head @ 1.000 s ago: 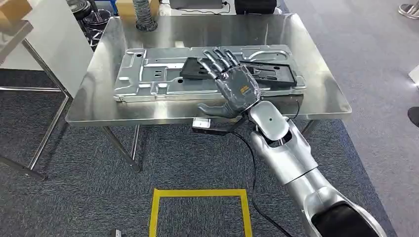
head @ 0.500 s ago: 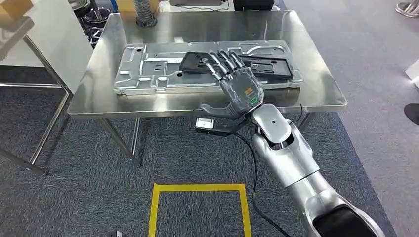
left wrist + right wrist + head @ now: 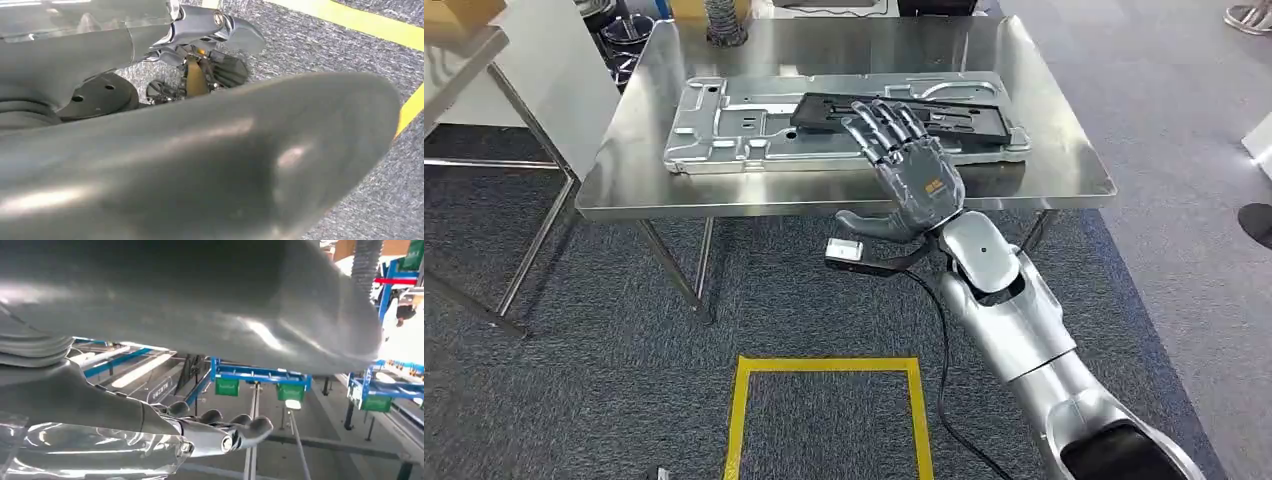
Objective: Take the parts from the cabinet and place them on the table.
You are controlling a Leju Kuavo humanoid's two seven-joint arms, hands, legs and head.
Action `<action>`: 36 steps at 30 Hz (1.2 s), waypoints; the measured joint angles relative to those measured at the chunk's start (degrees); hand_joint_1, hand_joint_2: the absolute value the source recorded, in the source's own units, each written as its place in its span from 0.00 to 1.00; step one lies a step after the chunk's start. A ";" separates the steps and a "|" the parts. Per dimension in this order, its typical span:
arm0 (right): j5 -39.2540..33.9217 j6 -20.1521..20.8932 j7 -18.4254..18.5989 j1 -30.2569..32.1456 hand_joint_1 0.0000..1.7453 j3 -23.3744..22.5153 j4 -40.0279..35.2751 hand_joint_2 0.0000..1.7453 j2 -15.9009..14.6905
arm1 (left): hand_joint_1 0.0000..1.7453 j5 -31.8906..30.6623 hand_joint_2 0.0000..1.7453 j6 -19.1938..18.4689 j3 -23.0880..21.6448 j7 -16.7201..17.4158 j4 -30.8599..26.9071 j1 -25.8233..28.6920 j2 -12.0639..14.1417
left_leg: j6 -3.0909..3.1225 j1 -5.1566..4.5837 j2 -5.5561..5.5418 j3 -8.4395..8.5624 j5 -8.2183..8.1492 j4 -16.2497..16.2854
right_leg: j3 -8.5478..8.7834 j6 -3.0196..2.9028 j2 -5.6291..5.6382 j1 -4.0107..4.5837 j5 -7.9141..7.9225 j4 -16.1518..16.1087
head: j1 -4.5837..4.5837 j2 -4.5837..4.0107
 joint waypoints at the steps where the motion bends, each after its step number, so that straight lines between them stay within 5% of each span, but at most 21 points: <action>1: 0.00 0.04 0.00 0.01 0.00 0.00 0.02 0.00 0.13 | 0.00 0.00 0.00 0.09 0.00 0.00 0.00 0.14 0.02 | -0.45 -0.18 -0.12 -0.20 0.20 0.01 | -0.29 -0.60 -0.17 -0.63 0.87 -0.80 | -0.07 0.00; 3: 0.02 0.13 0.00 -0.34 0.00 0.02 0.13 0.00 0.44 | 0.00 0.02 0.00 0.31 0.02 -0.04 0.00 0.24 0.07 | -0.55 0.04 -0.13 -1.69 -5.34 3.85 | -1.51 -1.59 -0.50 -0.55 2.10 -0.85 | -0.13 0.00; 5: 0.02 0.13 0.00 -0.36 0.00 0.02 0.15 0.00 0.59 | 0.00 0.04 0.00 0.35 0.02 -0.04 0.00 0.28 0.07 | -0.82 0.08 -0.12 -3.95 -11.99 12.81 | -3.11 -1.73 -0.52 -0.34 3.31 -0.78 | -0.39 0.00; 6: 0.02 0.13 0.00 -0.34 0.00 0.02 0.15 0.00 0.61 | 0.00 0.04 0.00 0.35 0.02 -0.04 0.00 0.28 0.07 | -0.96 0.08 -0.12 -4.66 -13.30 16.95 | -4.05 -1.75 -0.55 -0.20 3.99 -0.68 | -0.44 0.00; 8: 0.02 0.13 0.00 -0.34 0.00 0.02 0.22 0.00 0.61 | 0.00 0.04 0.00 0.37 0.02 -0.04 0.00 0.28 0.07 | -0.93 0.07 -0.12 -3.18 -10.83 18.11 | -5.74 -1.61 -0.60 -0.06 5.06 -0.34 | -0.42 0.00; 10: 0.02 0.13 0.00 -0.36 0.00 0.02 0.22 0.00 0.61 | 0.00 0.07 0.00 0.42 0.04 -0.07 0.00 0.28 0.07 | -0.61 0.06 -0.12 2.63 -6.91 10.64 | -7.43 -1.34 -0.60 -0.04 5.93 0.28 | -0.42 0.00; 12: 0.02 0.13 0.00 -0.44 0.00 -0.02 0.11 0.00 0.59 | 0.00 0.07 0.00 0.37 0.04 -0.20 0.00 0.09 0.07 | -0.11 -0.30 -0.15 8.99 -9.33 1.01 | -8.47 -0.77 -0.54 0.31 6.53 1.07 | -0.42 0.00; 13: 0.02 0.11 0.00 -0.43 0.00 -0.04 0.11 0.00 0.61 | 0.00 0.07 0.00 0.35 0.04 -0.26 0.00 0.02 0.07 | 0.28 -0.36 -0.19 9.34 -9.98 -0.24 | -8.57 -0.39 -0.63 0.21 7.01 1.07 | -0.35 0.00; 16: 0.15 0.24 -0.04 -0.29 0.00 -0.02 0.13 0.00 0.61 | 0.00 0.07 0.00 0.31 0.04 -0.39 0.00 0.16 0.07 | 1.64 -0.36 -0.19 8.16 -8.75 -0.40 | -8.76 0.69 -0.68 0.28 8.47 0.68 | -0.26 0.00; 18: 0.18 0.78 -0.13 -0.22 0.00 -0.22 0.13 0.00 0.61 | 0.00 0.13 0.00 0.24 0.07 -0.50 0.00 0.09 -0.02 | 2.71 -0.11 0.24 7.12 -7.26 -0.55 | -10.19 1.08 -0.24 -0.16 3.57 3.72 | -0.33 0.00; 20: 0.15 0.98 -0.11 0.17 0.00 -0.57 0.13 0.00 0.59 | 0.00 0.11 0.00 0.17 0.07 -0.57 0.00 0.05 -0.02 | 2.93 -0.15 0.30 5.38 -5.88 -0.48 | -12.48 1.56 -0.22 -0.40 -3.15 12.22 | -0.33 0.00; 21: 0.11 0.98 -0.07 0.55 0.00 -0.72 0.13 0.00 0.59 | 0.00 0.11 0.00 0.15 0.07 -0.63 0.00 0.11 -0.02 | 2.87 -0.16 0.30 4.42 -5.18 -0.40 | -13.43 1.76 -0.22 -0.48 -4.94 16.65 | -0.28 0.00; 23: -0.15 0.96 0.02 1.41 0.00 -1.09 0.15 0.00 0.59 | 0.00 0.17 0.00 0.00 0.09 -0.70 0.00 0.19 0.00 | 2.72 -0.16 0.30 2.51 -3.92 -0.18 | -12.57 1.85 -0.22 -0.64 -3.09 19.20 | -0.28 0.00; 25: -0.37 0.87 0.04 1.73 0.00 -1.46 0.15 0.00 0.59 | 0.00 0.22 0.00 -0.11 0.11 -0.70 0.00 0.19 0.00 | 2.47 -0.16 0.30 0.83 -2.84 0.15 | -7.26 1.53 -0.21 -0.63 0.90 12.65 | -0.28 0.00; 26: -0.53 0.81 0.09 1.72 0.00 -1.57 0.13 0.00 0.59 | 0.00 0.26 0.00 -0.18 0.11 -0.72 0.00 0.17 0.00 | 2.33 -0.17 0.29 0.31 -2.36 0.35 | -3.48 1.14 -0.18 -0.55 1.23 7.46 | -0.33 0.00; 27: -0.87 0.57 0.11 1.77 0.00 -1.86 0.13 0.00 0.59 | 0.00 0.30 0.00 -0.22 0.11 -0.74 0.00 0.19 -0.02 | 1.99 -0.35 0.25 0.00 -2.01 0.47 | 0.60 0.61 -0.13 -0.29 -0.62 2.04 | -0.31 0.00; 28: -1.31 0.15 0.13 1.84 0.00 -2.12 0.13 0.00 0.59 | 0.00 0.33 0.00 -0.24 0.11 -0.83 0.00 0.19 -0.02 | 1.66 -0.42 0.29 -0.17 -1.51 0.43 | 1.92 0.42 -0.17 -0.07 -1.68 -1.08 | -0.44 0.00; 31: -2.73 -0.66 0.15 2.99 0.00 -3.26 0.55 0.00 0.46 | 0.00 0.37 0.00 -0.26 0.11 -0.87 0.00 0.31 0.00 | 0.55 -0.21 0.25 -0.31 0.41 -0.61 | 0.91 -0.65 -0.15 0.26 -0.16 -1.07 | -0.11 0.00; 32: -3.33 -0.99 0.09 3.37 0.00 -3.61 0.90 0.00 0.46 | 0.00 0.46 0.00 -0.24 0.13 -0.87 0.00 0.41 0.07 | 0.33 -0.13 0.12 -0.84 0.07 -0.33 | 0.51 -1.13 -0.48 -0.44 0.91 -1.79 | -0.06 0.00; 33: -3.98 -1.22 -0.15 3.78 0.00 -4.07 1.38 0.00 0.46 | 0.00 0.48 0.00 -0.22 0.13 -0.92 0.00 0.39 0.09 | 0.19 -0.27 0.01 -1.69 -2.99 1.17 | -0.29 -1.63 -0.51 -0.31 1.74 -2.07 | -0.22 0.00; 36: -5.88 -2.27 -0.70 5.71 0.00 -5.99 2.95 0.00 0.46 | 0.00 0.52 0.00 -0.17 0.15 -0.85 0.00 0.50 0.17 | -0.34 -0.07 0.05 -4.46 -12.85 13.60 | -3.05 -1.93 -0.64 -0.09 3.92 -1.95 | -0.70 0.00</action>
